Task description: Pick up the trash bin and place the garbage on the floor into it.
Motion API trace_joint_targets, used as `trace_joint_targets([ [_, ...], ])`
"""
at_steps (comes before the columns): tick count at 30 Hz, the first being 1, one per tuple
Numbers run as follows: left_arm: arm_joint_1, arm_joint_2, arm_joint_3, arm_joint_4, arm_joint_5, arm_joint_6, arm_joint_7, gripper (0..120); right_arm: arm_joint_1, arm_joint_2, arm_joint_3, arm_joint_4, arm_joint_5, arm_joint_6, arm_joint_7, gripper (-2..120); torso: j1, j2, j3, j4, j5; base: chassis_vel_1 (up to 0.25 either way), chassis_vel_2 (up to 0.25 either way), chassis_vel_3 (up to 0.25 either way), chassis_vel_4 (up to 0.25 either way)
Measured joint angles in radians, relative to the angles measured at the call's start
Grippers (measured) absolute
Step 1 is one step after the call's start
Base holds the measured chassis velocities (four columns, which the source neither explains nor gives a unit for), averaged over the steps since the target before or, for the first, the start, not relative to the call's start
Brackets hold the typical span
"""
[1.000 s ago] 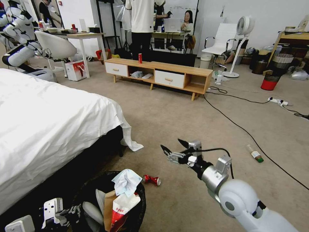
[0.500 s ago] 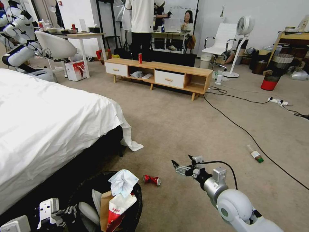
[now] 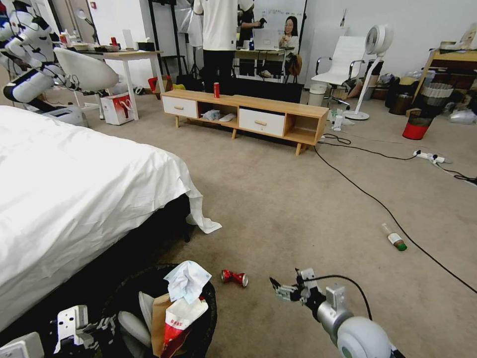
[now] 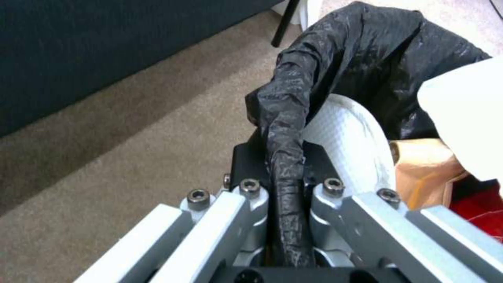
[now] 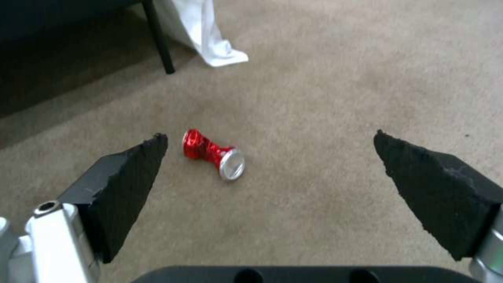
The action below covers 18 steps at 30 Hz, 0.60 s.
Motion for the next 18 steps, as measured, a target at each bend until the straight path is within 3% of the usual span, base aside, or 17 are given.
trace_joint_targets([
  [13,-0.002,-0.001,0.005,0.000,0.002,0.000,0.000,4,-0.061,0.048,0.050,-0.027,-0.122,0.116,-0.012,100,0.000,0.000,0.000,0.0000,0.0000,0.000,0.000,0.000,0.000],
  [18,-0.004,-0.002,0.006,0.000,0.003,-0.001,0.000,4,-0.095,0.094,0.104,-0.017,-0.223,0.185,-0.041,100,0.000,0.000,0.000,0.0001,0.0000,0.000,0.000,0.000,0.000],
])
